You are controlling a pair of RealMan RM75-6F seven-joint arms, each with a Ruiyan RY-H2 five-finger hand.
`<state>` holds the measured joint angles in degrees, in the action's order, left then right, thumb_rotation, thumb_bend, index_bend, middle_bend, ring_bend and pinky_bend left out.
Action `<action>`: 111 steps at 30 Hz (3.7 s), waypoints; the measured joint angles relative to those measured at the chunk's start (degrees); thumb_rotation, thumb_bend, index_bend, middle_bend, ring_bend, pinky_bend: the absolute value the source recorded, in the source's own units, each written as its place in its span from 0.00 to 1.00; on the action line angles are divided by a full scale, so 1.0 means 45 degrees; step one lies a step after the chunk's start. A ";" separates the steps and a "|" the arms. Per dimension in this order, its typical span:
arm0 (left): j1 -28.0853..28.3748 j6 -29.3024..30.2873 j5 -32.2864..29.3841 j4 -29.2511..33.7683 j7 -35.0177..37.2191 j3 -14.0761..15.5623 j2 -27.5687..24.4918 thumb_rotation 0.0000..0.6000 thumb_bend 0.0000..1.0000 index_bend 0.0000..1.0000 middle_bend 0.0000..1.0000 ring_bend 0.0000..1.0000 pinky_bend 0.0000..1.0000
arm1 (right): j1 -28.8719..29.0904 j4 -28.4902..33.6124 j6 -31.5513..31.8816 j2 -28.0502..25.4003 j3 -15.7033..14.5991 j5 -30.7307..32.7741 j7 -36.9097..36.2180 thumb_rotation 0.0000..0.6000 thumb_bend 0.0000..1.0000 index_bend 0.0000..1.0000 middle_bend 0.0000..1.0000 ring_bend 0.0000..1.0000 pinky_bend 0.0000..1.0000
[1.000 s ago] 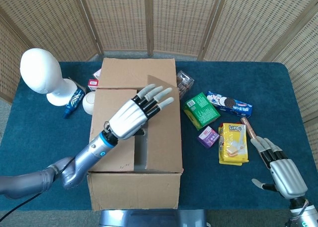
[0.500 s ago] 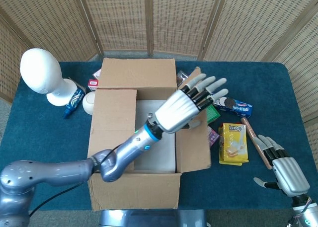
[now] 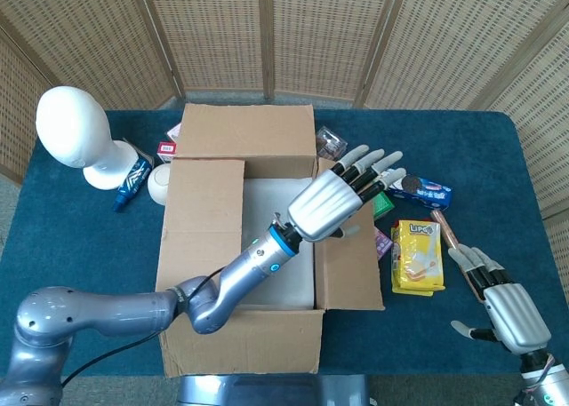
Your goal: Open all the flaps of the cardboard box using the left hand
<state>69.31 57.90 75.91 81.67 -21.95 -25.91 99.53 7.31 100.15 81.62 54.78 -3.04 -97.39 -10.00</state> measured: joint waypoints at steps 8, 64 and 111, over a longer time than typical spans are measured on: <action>-0.0915 -0.1407 -0.1717 0.2579 -0.0524 0.0628 -0.2929 1.00 0.10 0.19 0.16 0.10 0.23 | 0.0047 0.0063 -0.0130 0.0127 -0.0050 -0.0079 0.0323 1.00 0.00 0.00 0.00 0.00 0.18; 0.1989 -0.3364 -0.9380 0.6318 -0.4003 0.5021 -0.7129 1.00 0.10 0.46 0.67 0.47 0.45 | 0.0185 0.0118 -0.0109 0.0185 -0.0144 -0.0272 0.0305 1.00 0.00 0.00 0.00 0.00 0.19; -0.4681 -0.2159 -0.2207 0.8551 0.2161 0.5766 -1.5848 1.00 0.10 0.46 0.66 0.48 0.46 | 0.0041 0.0489 0.0235 0.0067 -0.0544 -0.1114 0.0430 1.00 0.00 0.00 0.00 0.00 0.20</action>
<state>48.25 48.18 65.97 120.15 -12.23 0.03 28.21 7.49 102.35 82.67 55.08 -5.49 -102.40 -8.07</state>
